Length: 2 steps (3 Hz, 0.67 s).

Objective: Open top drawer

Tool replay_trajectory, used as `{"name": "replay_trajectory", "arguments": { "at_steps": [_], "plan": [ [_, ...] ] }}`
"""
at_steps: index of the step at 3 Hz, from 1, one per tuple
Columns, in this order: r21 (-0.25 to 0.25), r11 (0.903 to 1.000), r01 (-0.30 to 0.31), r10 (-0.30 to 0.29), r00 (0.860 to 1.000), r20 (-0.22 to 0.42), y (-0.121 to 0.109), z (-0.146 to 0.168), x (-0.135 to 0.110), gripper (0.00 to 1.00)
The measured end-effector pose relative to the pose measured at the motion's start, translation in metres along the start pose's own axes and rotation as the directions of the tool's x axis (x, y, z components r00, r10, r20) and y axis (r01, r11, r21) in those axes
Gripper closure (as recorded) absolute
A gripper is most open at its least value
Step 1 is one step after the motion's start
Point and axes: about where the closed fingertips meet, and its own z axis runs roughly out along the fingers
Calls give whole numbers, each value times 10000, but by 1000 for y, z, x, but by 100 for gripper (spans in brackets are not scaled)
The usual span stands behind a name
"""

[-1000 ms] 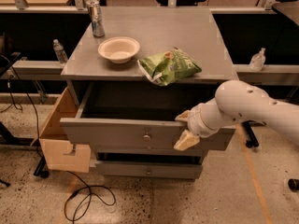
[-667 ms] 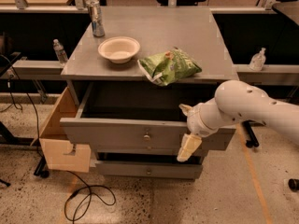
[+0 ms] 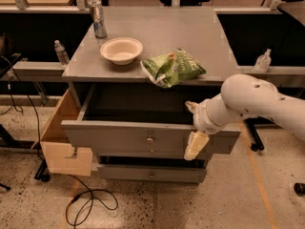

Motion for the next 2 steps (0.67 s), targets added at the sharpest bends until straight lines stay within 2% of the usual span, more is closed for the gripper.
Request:
{"name": "replay_trajectory", "arguments": {
  "at_steps": [1,2],
  "plan": [
    [94,9999,127,-125,9996,-249,-15,-14,3,0],
    [141,9997,218,-213,9991,-370,-31,-21,5,17]
  ]
}}
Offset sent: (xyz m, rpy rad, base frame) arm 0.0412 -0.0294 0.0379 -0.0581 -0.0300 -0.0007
